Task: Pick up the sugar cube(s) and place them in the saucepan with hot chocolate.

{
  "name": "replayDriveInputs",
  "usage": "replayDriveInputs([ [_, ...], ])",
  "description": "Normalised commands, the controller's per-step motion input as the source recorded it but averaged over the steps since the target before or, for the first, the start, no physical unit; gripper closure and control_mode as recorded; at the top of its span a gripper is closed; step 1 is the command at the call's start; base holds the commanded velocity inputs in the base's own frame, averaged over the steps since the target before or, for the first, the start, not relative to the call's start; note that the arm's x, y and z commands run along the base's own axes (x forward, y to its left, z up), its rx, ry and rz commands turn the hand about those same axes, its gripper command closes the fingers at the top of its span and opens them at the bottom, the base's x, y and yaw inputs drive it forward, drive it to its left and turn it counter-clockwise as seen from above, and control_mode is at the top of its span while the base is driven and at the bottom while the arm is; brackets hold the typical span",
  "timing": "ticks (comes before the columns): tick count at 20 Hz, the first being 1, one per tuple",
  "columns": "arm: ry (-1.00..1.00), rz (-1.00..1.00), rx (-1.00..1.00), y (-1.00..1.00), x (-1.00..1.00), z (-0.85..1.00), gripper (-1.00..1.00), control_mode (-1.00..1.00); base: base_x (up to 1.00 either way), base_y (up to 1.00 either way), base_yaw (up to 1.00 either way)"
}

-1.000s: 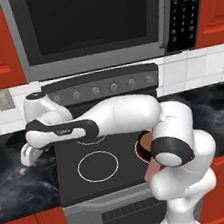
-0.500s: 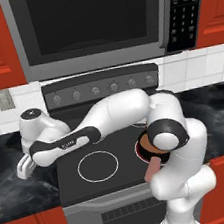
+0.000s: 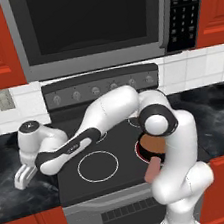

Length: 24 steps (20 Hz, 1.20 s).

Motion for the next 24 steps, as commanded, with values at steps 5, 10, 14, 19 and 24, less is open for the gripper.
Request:
replayDriveInputs([
  [5,0.27,0.00,-0.07,0.22,0.48,0.08,-1.00,-1.00,0.00,0.00,0.00],
  [10,0.29,0.00,-0.09,0.16,0.60,0.00,-1.00,-1.00,0.00,0.00,0.00],
  [14,0.07,-0.01,-0.02,0.02,0.21,-0.17,-1.00,-1.00,0.00,0.00,0.00],
  [19,-0.05,0.00,-0.01,0.00,0.00,-0.08,-1.00,-1.00,0.00,0.00,0.00],
  [24,-0.09,0.00,0.00,0.00,0.00,-0.13,-1.00,-1.00,0.00,0.00,0.00],
])
